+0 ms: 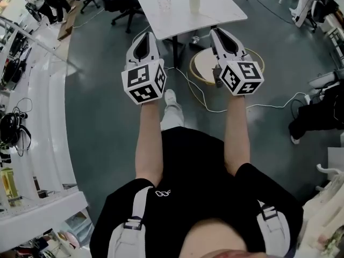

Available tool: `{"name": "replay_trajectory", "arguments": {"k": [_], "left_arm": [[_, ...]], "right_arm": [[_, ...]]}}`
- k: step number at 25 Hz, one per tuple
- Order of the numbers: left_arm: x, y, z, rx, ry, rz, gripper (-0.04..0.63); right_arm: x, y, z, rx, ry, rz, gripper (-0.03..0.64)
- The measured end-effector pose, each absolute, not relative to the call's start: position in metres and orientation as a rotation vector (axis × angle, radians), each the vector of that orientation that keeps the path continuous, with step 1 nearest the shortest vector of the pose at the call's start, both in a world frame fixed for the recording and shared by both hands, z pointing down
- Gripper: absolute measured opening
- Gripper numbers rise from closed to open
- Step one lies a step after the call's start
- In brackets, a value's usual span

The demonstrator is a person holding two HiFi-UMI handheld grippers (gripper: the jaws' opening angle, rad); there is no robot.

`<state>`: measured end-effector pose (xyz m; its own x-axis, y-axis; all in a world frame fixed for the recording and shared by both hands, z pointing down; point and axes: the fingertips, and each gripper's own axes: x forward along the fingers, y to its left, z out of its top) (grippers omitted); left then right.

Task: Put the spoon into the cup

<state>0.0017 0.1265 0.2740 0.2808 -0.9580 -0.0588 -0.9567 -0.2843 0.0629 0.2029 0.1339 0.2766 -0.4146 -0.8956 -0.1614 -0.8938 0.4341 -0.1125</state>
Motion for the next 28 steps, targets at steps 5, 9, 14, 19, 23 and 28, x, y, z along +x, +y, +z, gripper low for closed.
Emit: {"name": "replay_trajectory", "arguments": {"k": [5, 9, 14, 19, 23, 28], "left_arm": [[-0.014, 0.036, 0.288, 2.51, -1.817, -0.112, 0.015], [-0.028, -0.054, 0.293, 2.53, -1.787, -0.048, 0.015], [-0.042, -0.154, 0.317, 2.503, -1.718, 0.035, 0.015], [-0.049, -0.224, 0.355, 2.453, -1.654, 0.085, 0.015], [-0.065, -0.264, 0.383, 2.386, -1.646, 0.094, 0.015], [-0.086, -0.297, 0.398, 2.333, -1.654, 0.092, 0.015]], "right_arm": [[0.175, 0.045, 0.29, -1.588, 2.429, -0.023, 0.048], [0.155, -0.036, 0.29, -1.572, 2.392, -0.038, 0.048], [0.129, -0.131, 0.312, -1.601, 2.398, -0.141, 0.048], [0.124, -0.197, 0.341, -1.661, 2.407, -0.214, 0.048], [0.121, -0.239, 0.36, -1.7, 2.427, -0.252, 0.048], [0.103, -0.282, 0.37, -1.703, 2.452, -0.291, 0.048]]}}
